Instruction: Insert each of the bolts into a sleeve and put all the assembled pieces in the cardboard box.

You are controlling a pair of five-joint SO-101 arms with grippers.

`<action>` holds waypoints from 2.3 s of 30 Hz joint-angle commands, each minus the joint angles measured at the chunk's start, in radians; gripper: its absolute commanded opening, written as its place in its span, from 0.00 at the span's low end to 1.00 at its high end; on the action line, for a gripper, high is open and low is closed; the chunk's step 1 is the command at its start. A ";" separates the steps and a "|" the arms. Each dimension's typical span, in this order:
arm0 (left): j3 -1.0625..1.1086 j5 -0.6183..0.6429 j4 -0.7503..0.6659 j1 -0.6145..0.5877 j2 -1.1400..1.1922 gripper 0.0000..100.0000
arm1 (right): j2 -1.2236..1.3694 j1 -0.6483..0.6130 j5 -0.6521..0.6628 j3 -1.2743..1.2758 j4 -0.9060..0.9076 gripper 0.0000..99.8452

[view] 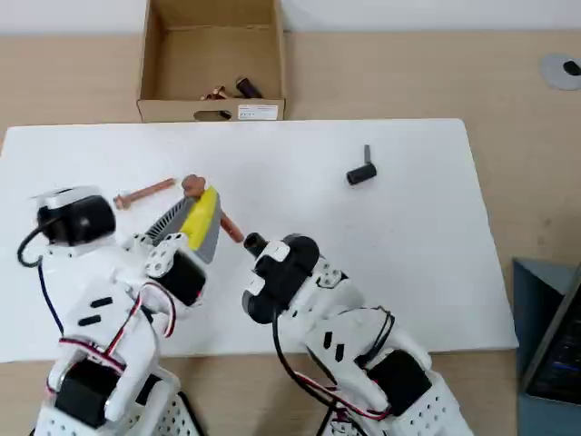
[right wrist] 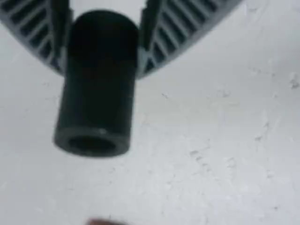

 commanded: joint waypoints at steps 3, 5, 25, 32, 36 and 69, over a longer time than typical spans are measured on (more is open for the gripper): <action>0.006 0.054 -0.009 0.008 -0.007 0.00 | -0.150 -0.039 0.006 -0.073 -0.031 0.01; 0.026 0.055 -0.011 0.008 -0.007 0.00 | -0.150 -0.039 0.006 -0.074 -0.031 0.01; 0.094 0.057 0.021 0.052 -0.007 0.00 | -0.150 -0.039 0.006 -0.116 -0.028 0.01; 0.069 0.054 0.164 0.166 -0.007 0.00 | -0.150 -0.039 0.006 -0.116 -0.029 0.01; 0.031 0.054 0.252 0.195 -0.007 0.00 | -0.150 -0.039 0.006 -0.117 -0.029 0.01; -0.218 -0.201 0.301 -0.038 -0.007 0.01 | -0.148 -0.038 0.008 -0.110 -0.021 0.01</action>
